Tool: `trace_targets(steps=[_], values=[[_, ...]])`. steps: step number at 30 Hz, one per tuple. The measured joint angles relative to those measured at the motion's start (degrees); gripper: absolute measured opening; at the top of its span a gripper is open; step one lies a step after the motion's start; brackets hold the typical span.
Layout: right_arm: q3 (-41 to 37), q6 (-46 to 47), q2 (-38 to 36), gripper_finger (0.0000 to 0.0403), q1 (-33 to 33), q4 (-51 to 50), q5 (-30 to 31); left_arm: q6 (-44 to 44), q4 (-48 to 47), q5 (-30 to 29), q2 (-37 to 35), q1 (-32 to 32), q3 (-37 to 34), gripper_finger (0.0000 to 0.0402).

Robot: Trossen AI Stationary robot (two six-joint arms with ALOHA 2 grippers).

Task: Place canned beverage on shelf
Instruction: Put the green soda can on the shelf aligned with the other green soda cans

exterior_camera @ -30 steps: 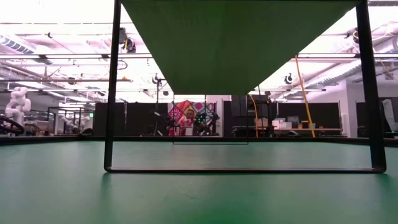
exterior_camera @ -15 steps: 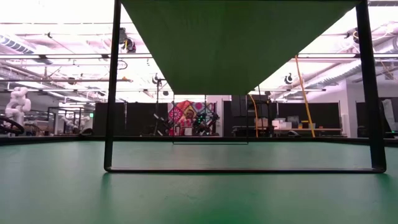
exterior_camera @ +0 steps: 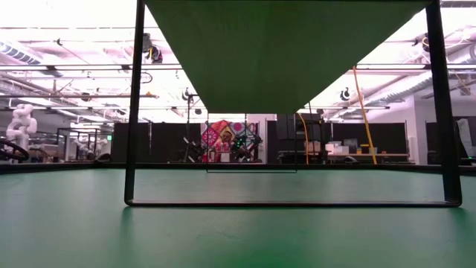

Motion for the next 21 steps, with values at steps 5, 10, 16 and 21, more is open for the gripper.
trace_targets(steps=[5,10,16,21], values=[[0.2,-2.4,-1.7,0.0298,0.1,1.3,-1.7,-7.0,3.2,-0.9,0.0,-0.2,-0.1,0.0393],[0.3,-11.5,-4.2,0.0299,0.1,2.6,-2.5,-15.8,11.6,-0.9,-0.6,-1.5,-0.1,0.0393],[0.3,-27.9,-6.2,0.0299,0.2,4.7,-9.1,-35.9,15.4,6.4,-3.2,-2.3,-0.1,0.0394],[0.3,-36.1,-6.6,0.0299,0.2,4.7,-15.6,-46.4,15.7,18.2,-4.7,-1.6,0.0,0.0394]])
